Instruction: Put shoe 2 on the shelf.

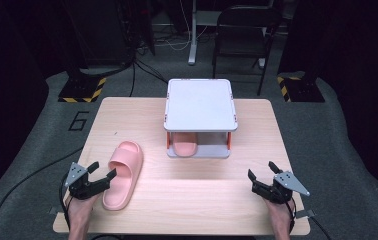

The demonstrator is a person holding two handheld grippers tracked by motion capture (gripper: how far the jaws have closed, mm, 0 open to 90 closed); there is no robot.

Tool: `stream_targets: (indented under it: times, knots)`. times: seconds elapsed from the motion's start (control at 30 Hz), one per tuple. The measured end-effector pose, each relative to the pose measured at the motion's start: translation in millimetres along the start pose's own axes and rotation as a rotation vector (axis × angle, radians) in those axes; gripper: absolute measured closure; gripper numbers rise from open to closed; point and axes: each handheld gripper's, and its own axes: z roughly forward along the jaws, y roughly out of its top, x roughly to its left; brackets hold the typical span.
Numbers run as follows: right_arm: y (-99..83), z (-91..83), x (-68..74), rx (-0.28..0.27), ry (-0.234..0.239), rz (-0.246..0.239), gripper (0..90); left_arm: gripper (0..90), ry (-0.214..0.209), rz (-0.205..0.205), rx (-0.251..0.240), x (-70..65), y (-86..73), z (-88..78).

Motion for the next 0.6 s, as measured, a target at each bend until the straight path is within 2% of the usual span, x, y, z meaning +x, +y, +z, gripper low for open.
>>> stream_targets:
  times: [0.2, 0.27, 0.5, 0.6]
  knots:
    - [0.6, -1.1, -1.9, -0.004, -0.007, 0.014, 16.7, 27.5, -0.002, -0.012, 0.015, 1.1, -3.6, 2.3]
    - [0.2, -0.3, -2.1, -0.002, -0.002, 0.016, 17.6, 33.0, -0.005, 0.000, 0.032, 1.7, -4.4, 2.8]
    - [-1.3, 2.3, 0.2, 0.011, 0.012, -0.002, 21.6, 48.3, -0.017, -0.014, 0.061, 3.6, -7.5, 8.1]
    - [-1.7, 2.7, 0.9, 0.021, 0.016, -0.009, 22.3, 57.6, -0.013, -0.002, 0.071, 4.2, -6.1, 10.8]
